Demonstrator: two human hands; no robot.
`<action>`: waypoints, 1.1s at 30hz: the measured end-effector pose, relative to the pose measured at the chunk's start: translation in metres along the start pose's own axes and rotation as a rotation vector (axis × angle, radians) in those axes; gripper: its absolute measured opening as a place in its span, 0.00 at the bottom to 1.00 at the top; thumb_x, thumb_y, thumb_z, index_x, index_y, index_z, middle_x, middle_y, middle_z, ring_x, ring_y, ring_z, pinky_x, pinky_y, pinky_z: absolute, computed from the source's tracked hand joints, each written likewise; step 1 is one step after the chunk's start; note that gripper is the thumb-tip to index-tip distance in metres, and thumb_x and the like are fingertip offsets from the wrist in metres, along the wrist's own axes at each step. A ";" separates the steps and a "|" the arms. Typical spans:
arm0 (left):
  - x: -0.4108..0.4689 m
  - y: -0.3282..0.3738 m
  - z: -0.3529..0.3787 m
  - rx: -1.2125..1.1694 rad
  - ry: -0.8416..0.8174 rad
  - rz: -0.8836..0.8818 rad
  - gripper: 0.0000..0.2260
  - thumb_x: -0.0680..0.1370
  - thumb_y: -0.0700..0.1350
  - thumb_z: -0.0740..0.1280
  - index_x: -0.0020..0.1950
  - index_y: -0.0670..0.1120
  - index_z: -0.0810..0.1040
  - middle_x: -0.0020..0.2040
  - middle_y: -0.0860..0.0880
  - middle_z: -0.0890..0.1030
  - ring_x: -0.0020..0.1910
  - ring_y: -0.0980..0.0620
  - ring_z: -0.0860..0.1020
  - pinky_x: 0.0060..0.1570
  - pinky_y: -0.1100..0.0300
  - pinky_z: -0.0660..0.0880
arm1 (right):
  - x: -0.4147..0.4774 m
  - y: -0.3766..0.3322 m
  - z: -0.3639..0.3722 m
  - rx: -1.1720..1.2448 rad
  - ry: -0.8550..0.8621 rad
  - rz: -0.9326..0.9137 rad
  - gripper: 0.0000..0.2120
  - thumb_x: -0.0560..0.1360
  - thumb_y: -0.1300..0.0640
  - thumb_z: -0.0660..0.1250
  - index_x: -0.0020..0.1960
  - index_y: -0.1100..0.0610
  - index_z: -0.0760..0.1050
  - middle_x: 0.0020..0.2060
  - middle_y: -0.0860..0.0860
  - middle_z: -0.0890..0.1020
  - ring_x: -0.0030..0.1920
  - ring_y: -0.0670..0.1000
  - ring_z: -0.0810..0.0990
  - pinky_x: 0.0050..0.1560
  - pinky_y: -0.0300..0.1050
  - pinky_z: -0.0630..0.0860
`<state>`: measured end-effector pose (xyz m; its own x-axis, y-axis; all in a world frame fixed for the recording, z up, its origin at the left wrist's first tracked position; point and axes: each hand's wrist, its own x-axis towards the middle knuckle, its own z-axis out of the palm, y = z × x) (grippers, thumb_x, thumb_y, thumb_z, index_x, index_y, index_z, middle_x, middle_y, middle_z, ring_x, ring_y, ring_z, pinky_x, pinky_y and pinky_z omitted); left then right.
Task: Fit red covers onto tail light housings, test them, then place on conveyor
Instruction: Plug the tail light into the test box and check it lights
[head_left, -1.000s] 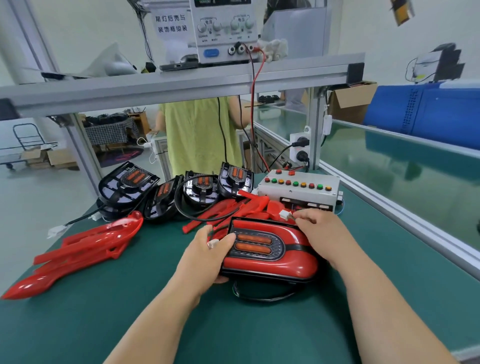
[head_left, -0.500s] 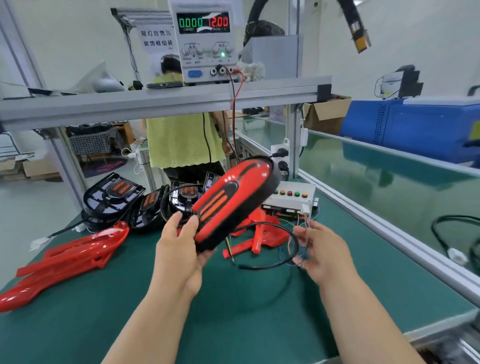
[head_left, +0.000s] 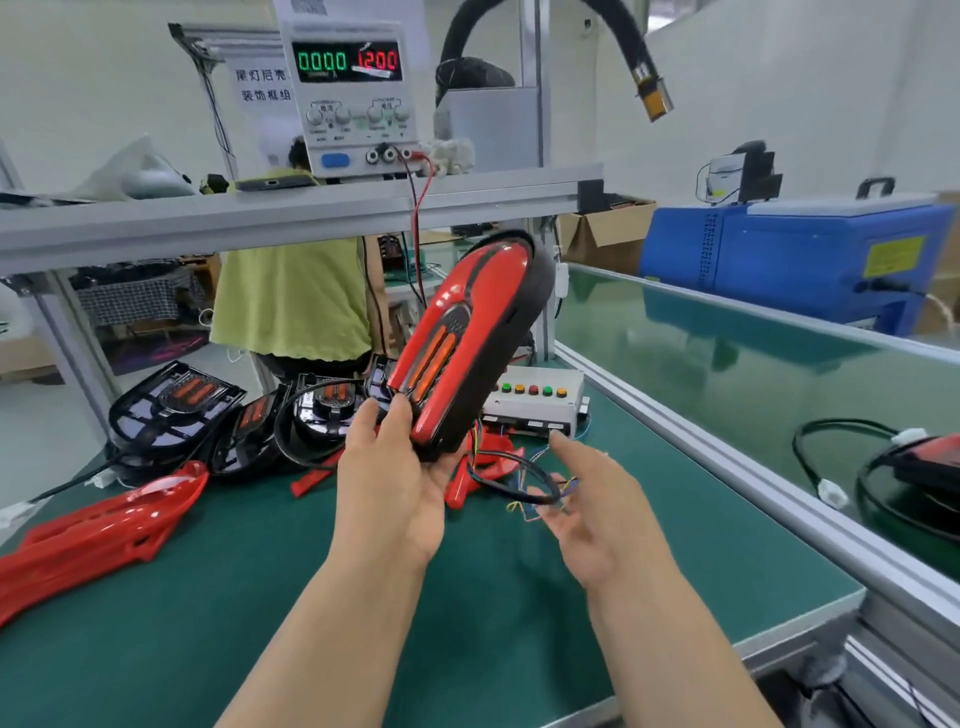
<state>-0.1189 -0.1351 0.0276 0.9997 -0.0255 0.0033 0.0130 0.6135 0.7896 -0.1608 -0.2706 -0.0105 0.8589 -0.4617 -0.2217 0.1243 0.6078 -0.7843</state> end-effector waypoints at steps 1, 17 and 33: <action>-0.002 0.001 0.002 -0.010 -0.005 0.002 0.19 0.84 0.42 0.60 0.75 0.43 0.66 0.60 0.40 0.80 0.34 0.52 0.83 0.31 0.61 0.78 | 0.000 -0.002 -0.002 -0.032 -0.009 -0.023 0.03 0.76 0.63 0.70 0.48 0.57 0.77 0.35 0.51 0.82 0.32 0.44 0.79 0.42 0.43 0.75; -0.010 0.015 0.013 0.018 -0.041 0.145 0.17 0.84 0.42 0.60 0.73 0.44 0.68 0.63 0.43 0.80 0.44 0.52 0.83 0.35 0.58 0.80 | -0.024 -0.043 0.015 -0.766 0.044 -0.504 0.38 0.71 0.76 0.52 0.73 0.46 0.67 0.76 0.49 0.58 0.60 0.46 0.75 0.39 0.39 0.79; -0.030 -0.028 0.123 0.061 -0.353 0.046 0.18 0.83 0.40 0.61 0.73 0.47 0.68 0.60 0.43 0.82 0.51 0.46 0.83 0.48 0.50 0.82 | -0.008 -0.160 -0.020 0.567 -0.407 -0.575 0.34 0.67 0.79 0.39 0.65 0.67 0.71 0.51 0.58 0.78 0.50 0.51 0.80 0.57 0.39 0.79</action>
<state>-0.1524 -0.2482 0.0812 0.9299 -0.2765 0.2425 -0.0435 0.5720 0.8191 -0.1976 -0.3769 0.1056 0.6844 -0.5936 0.4233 0.7223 0.6308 -0.2833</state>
